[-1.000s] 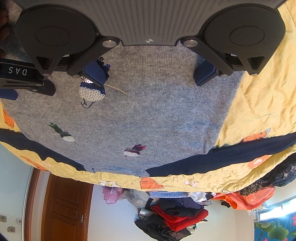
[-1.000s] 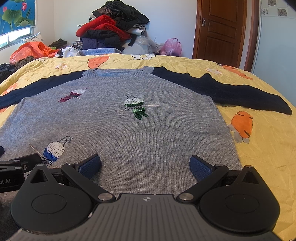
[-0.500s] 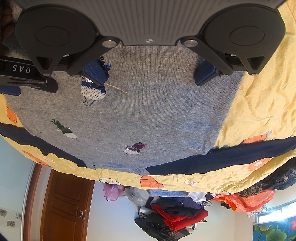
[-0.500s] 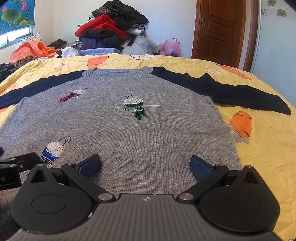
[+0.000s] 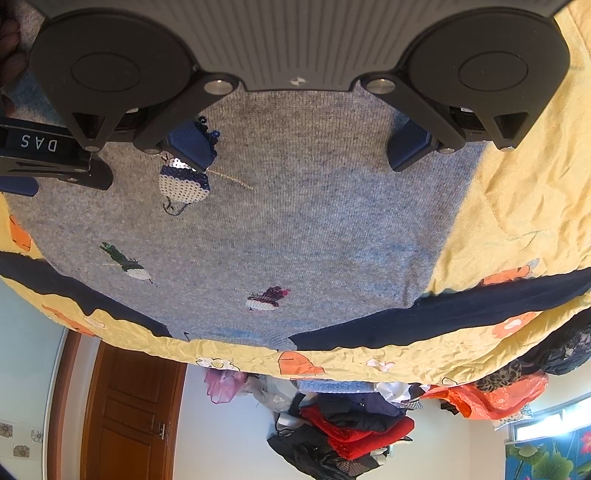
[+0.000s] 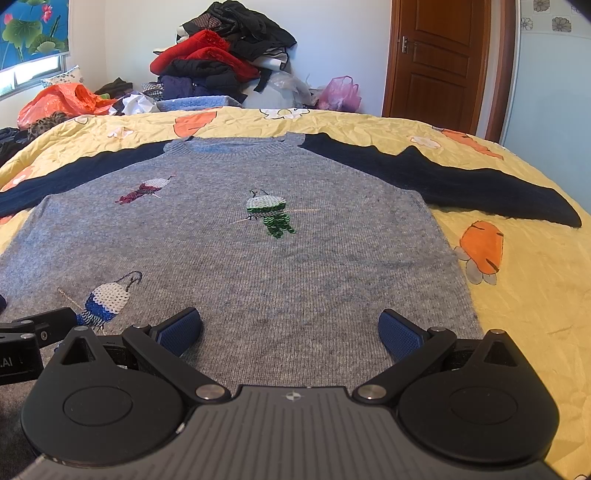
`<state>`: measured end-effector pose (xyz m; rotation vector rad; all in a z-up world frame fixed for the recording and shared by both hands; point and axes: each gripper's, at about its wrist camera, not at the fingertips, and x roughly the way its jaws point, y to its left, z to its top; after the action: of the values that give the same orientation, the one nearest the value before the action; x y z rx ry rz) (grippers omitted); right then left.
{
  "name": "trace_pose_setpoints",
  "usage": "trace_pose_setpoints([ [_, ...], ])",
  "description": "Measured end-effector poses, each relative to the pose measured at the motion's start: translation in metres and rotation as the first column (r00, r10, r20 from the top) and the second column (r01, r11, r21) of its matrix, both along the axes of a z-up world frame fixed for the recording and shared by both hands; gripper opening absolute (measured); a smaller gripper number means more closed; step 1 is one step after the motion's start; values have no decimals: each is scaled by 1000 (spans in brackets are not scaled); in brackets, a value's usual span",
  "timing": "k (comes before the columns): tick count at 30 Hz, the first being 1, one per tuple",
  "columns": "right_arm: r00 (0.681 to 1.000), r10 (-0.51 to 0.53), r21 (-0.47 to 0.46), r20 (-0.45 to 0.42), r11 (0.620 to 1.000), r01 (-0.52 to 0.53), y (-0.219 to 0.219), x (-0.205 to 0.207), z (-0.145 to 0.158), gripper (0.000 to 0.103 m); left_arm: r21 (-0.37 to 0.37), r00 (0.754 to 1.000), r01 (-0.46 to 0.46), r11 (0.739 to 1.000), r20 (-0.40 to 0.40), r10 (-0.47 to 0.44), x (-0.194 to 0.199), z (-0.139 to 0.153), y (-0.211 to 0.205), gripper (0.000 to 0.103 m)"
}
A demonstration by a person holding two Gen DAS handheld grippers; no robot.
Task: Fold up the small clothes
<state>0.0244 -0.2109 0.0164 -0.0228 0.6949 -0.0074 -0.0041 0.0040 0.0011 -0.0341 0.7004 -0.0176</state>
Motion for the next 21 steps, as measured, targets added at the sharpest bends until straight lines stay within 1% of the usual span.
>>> trace_pose_setpoints([
  [7, 1000, 1, 0, 0, 1000, -1, 0, 0, 0, 103, 20, 1000, -11, 1000, -3, 11, 0, -1, -3, 103],
  [21, 1000, 2, -5, 0, 1000, -2, 1, -1, 0, 103, 18, 1000, -10, 1000, -4, 10, 0, -1, -3, 103],
])
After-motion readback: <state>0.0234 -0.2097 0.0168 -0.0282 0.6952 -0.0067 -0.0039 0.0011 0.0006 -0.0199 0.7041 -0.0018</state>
